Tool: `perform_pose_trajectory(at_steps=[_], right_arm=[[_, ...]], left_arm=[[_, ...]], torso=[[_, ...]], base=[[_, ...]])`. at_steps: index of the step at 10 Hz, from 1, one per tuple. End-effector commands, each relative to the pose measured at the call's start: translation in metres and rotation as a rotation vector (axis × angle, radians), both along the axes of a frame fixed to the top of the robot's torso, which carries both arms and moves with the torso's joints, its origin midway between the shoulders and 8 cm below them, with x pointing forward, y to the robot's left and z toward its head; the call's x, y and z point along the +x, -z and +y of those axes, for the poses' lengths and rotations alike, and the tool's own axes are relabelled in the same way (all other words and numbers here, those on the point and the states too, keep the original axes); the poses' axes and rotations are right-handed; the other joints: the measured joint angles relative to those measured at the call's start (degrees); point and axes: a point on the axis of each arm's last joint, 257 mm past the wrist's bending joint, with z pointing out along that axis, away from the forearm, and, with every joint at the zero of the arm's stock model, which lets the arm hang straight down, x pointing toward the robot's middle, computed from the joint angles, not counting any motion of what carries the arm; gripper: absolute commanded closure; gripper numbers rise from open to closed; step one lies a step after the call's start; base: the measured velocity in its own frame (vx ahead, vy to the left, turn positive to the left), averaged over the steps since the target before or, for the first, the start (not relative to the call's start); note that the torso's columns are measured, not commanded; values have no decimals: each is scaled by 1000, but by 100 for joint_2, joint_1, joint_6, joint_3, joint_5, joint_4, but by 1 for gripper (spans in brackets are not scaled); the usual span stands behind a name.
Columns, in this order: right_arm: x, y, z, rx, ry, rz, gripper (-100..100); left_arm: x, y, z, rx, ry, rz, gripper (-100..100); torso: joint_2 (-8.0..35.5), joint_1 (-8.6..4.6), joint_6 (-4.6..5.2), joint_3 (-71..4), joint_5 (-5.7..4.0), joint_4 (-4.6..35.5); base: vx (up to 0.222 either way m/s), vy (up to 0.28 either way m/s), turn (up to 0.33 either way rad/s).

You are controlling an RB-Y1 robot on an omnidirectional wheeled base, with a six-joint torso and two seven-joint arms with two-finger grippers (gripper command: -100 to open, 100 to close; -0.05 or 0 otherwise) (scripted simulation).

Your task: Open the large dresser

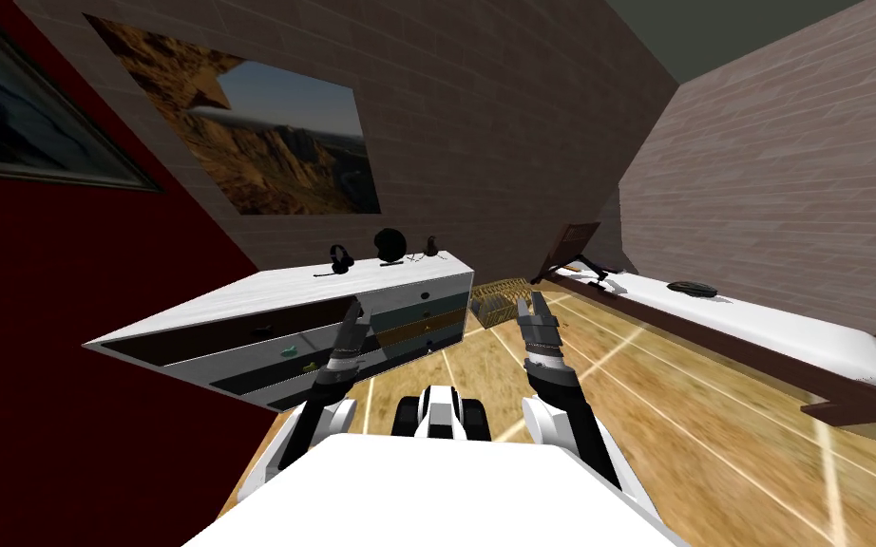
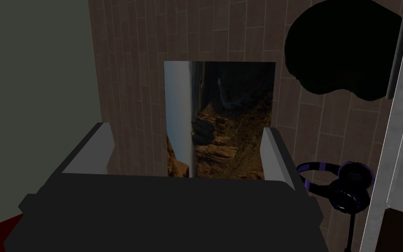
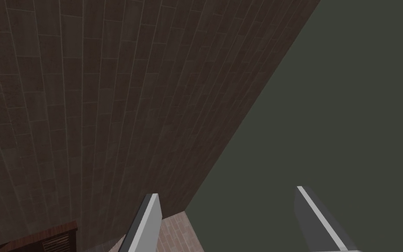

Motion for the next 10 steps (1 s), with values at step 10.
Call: perform_pose_trajectory(at_steps=[10], right_arm=[[0, 0, 0, 0, 0, 0, 0]], left_arm=[[-8, 81, 32, -10, -43, 63, -100]], torso=[[-19, -16, 1, -12, -4, -5]], base=[[105, -72, 11]])
